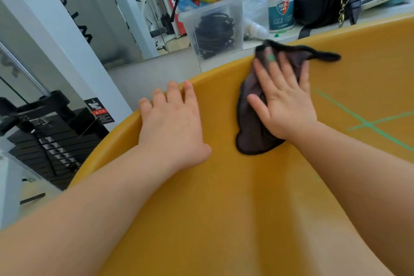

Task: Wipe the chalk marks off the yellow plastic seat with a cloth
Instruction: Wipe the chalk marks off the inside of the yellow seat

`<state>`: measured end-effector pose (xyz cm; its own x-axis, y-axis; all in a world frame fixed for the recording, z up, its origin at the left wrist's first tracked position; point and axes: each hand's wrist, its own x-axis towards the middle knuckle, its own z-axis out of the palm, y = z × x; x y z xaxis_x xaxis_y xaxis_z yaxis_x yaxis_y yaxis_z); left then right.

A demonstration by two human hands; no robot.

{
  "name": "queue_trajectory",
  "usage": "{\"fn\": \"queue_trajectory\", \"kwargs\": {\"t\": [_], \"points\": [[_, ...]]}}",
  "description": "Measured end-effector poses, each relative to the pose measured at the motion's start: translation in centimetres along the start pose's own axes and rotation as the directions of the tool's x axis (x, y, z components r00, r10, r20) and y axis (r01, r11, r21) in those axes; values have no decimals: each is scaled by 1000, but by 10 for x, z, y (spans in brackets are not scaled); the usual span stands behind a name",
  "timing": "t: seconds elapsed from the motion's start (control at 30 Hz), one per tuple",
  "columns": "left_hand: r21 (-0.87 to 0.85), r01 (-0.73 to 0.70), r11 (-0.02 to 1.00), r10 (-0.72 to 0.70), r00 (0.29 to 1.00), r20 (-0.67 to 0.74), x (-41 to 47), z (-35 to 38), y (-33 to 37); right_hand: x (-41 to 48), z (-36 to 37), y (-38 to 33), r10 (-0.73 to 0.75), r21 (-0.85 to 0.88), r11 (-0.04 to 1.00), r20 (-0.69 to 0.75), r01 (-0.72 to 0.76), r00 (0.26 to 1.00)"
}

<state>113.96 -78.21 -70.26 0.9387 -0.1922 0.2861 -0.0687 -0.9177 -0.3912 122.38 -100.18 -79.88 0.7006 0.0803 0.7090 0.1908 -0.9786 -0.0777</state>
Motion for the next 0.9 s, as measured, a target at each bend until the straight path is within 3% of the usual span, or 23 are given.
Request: {"fn": "queue_trajectory", "kwargs": {"t": [0.07,0.1,0.13,0.23,0.33,0.4,0.47,0.53,0.63,0.7,0.77,0.83,0.9], "points": [[7,13,1000,-13,1000,4,1,1,0,-6,3,-26,229,82,970,1,-228,973],[13,21,1000,-21,1000,5,1,2,0,-11,7,-51,274,124,953,28,-275,961],[22,25,999,-25,1000,0,1,3,1,-19,11,-76,251,154,954,64,-258,966],[54,24,998,-23,1000,-17,-1,7,1,-57,25,-122,-14,196,980,153,-16,988],[77,21,997,-19,999,-32,-2,9,1,-86,32,-95,-186,148,976,186,159,965],[102,16,995,-12,999,-37,-5,11,2,-98,32,-54,-199,24,980,221,199,955],[130,12,991,-5,999,-50,-5,13,4,-101,26,-4,-63,-88,992,240,87,969],[131,15,991,-8,999,-53,-5,14,5,-99,13,41,176,-175,974,195,-142,965],[149,30,988,-23,999,-48,-3,15,8,-83,-2,62,574,-132,818,122,-559,810],[155,44,987,-39,999,-38,-2,15,9,-74,1,38,654,-50,755,136,-654,745],[153,46,987,-43,999,-27,-2,15,8,-81,13,-5,494,1,861,237,-509,836],[150,36,988,-32,999,-26,-3,15,7,-112,22,-56,173,80,975,322,-209,931],[153,30,988,-24,999,-39,-4,15,6,-151,15,-90,-107,193,981,425,25,899]]}}
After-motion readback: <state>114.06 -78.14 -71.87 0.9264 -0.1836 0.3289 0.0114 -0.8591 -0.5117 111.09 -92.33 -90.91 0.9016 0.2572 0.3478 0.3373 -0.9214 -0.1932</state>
